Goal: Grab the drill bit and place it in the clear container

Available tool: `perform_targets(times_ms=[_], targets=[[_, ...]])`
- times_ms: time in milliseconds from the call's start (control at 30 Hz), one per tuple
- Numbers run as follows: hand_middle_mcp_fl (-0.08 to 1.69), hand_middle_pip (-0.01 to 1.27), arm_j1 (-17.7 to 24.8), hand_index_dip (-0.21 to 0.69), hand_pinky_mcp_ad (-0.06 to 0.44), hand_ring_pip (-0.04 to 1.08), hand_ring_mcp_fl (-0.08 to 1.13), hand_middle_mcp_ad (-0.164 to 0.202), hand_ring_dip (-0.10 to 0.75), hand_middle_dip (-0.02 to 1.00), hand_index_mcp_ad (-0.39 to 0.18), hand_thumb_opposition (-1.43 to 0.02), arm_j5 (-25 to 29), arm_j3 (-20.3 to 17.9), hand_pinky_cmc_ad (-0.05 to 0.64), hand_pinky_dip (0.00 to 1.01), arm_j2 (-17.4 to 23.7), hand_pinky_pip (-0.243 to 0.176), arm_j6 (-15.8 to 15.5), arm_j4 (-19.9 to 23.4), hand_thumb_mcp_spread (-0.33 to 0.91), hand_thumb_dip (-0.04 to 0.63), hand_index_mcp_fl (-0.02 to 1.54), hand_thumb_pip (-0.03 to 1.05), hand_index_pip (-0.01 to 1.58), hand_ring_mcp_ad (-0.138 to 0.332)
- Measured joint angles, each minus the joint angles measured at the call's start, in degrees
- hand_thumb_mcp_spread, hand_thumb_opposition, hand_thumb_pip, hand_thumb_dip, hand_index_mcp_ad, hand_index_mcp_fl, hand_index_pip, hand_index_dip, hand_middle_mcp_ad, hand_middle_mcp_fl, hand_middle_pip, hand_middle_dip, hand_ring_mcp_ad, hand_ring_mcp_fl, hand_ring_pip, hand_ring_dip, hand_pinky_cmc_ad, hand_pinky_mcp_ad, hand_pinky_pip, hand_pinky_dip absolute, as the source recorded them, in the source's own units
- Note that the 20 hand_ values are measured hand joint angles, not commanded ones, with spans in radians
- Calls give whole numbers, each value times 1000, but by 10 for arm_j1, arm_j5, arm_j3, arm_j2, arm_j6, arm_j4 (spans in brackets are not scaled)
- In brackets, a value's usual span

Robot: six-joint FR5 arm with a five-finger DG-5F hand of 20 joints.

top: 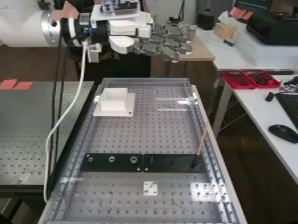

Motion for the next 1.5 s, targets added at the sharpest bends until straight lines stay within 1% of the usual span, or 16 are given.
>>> perform_targets(times_ms=[200, 500, 933, 1100, 1133, 1200, 1233, 1333, 1433, 1500], targets=[[7, 126, -1, 403, 180, 93, 35, 37, -7, 188, 12, -648, 0, 0, 265, 473, 2, -138, 2, 0, 283, 40, 99, 265, 101, 229], [7, 124, -1, 403, 180, 84, 31, 37, -7, 187, 12, -648, 3, -1, 265, 473, 4, -140, 1, -2, 283, 40, 99, 267, 101, 229], [3, 124, 1, 403, 182, 80, 28, 37, -7, 187, 12, -648, 12, -9, 265, 473, 16, -140, -6, 5, 283, 40, 99, 267, 101, 234], [3, 124, 0, 403, 182, 84, 28, 35, -7, 187, 14, -653, 8, -9, 265, 473, 16, -140, -11, -2, 288, 37, 91, 267, 101, 234], [7, 124, 1, 403, 182, 80, 28, 35, -7, 187, 17, -632, 7, -9, 265, 473, 17, -140, -11, -3, 283, 40, 77, 267, 98, 234], [7, 126, 1, 387, 182, 84, 28, 35, -7, 188, 17, -637, 9, -9, 265, 473, 17, -140, -12, -4, 265, 28, 59, 267, 87, 234], [7, 122, 2, 361, 182, 84, 28, 35, -7, 182, 17, -637, 11, -9, 265, 473, 18, -140, -12, -4, 258, 23, 56, 267, 87, 234], [9, 122, 2, 297, 182, 80, 28, 37, -10, 185, 17, -623, 10, -9, 265, 473, 19, -140, -12, -4, 257, 23, 38, 267, 79, 234], [9, 124, 2, 250, 182, 84, 28, 35, -10, 176, 17, -618, 12, -10, 265, 473, 20, -140, -11, -4, 253, 23, 42, 267, 82, 234], [9, 120, 3, 236, 182, 80, 28, 35, -10, 168, 17, -618, 13, -11, 265, 473, 21, -140, -10, -3, 253, 23, 42, 267, 82, 234]])
